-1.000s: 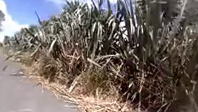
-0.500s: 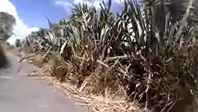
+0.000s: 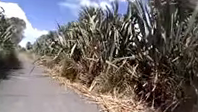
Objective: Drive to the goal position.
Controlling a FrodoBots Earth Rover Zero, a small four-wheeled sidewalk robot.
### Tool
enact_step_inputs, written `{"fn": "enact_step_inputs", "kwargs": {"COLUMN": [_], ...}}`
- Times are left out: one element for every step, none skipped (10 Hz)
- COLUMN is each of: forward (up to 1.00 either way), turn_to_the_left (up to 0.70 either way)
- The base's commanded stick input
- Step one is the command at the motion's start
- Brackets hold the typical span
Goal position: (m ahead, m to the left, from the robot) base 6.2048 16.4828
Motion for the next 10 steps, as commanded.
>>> {"fn": "enact_step_inputs", "kwargs": {"forward": [-0.30,-0.30,-0.30,-0.30,-0.30,-0.30,-0.08,0.14,0.30,0.30], "turn_to_the_left": [-0.64,-0.64,-0.64,-0.64,-0.64,-0.64,-0.19,0.26,0.75,0.75]}}
